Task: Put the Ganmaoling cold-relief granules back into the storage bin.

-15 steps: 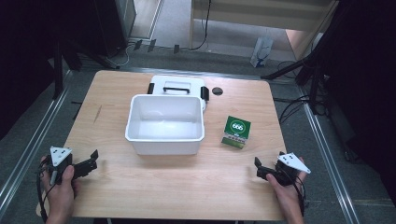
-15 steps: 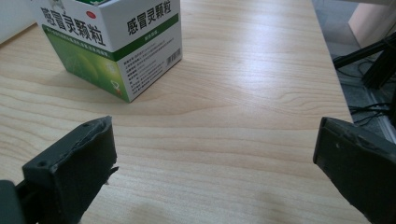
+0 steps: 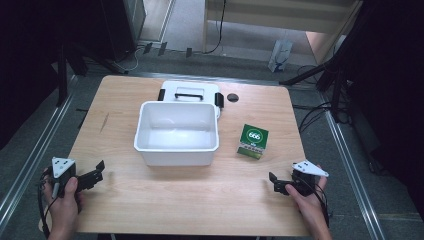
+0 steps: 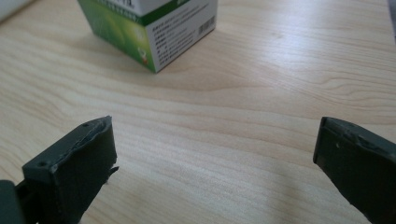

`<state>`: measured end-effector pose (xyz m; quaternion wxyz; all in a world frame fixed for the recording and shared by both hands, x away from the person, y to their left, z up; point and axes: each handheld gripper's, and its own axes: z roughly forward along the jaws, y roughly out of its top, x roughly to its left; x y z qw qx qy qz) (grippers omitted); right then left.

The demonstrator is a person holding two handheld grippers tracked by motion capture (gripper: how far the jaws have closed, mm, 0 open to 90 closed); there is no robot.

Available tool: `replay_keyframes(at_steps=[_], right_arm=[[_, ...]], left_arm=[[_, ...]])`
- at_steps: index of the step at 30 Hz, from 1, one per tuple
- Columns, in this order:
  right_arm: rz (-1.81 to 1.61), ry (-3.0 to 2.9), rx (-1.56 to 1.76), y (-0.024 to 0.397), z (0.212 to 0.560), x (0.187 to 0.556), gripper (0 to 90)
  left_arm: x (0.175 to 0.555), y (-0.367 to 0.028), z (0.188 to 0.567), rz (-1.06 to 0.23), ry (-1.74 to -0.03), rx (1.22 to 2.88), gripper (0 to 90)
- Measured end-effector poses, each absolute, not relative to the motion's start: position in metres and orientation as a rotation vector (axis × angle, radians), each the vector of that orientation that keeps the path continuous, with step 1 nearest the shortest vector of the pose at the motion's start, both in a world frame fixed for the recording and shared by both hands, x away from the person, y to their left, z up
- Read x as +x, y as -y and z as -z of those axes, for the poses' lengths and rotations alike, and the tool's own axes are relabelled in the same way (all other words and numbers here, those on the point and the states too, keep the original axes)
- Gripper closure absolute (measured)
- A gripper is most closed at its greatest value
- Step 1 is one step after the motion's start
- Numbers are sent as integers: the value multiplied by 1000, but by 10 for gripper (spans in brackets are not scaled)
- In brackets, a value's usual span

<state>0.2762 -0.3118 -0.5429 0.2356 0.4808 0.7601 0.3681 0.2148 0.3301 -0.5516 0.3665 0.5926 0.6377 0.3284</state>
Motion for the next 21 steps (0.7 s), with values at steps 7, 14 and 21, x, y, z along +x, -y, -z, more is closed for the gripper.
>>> replay_keyframes(at_steps=[7,14,21], right_arm=[[-904,-2195,1233,306,515,289,0],[-737,-2355,1148,308,495,309,0],[-572,-2497,1019,298,478,329,0]], left_arm=[[215,-331,552,-831,-1637,1515,51],[214,-333,552,-819,-1637,1502,52],[214,-331,552,-837,-1619,1524,51]])
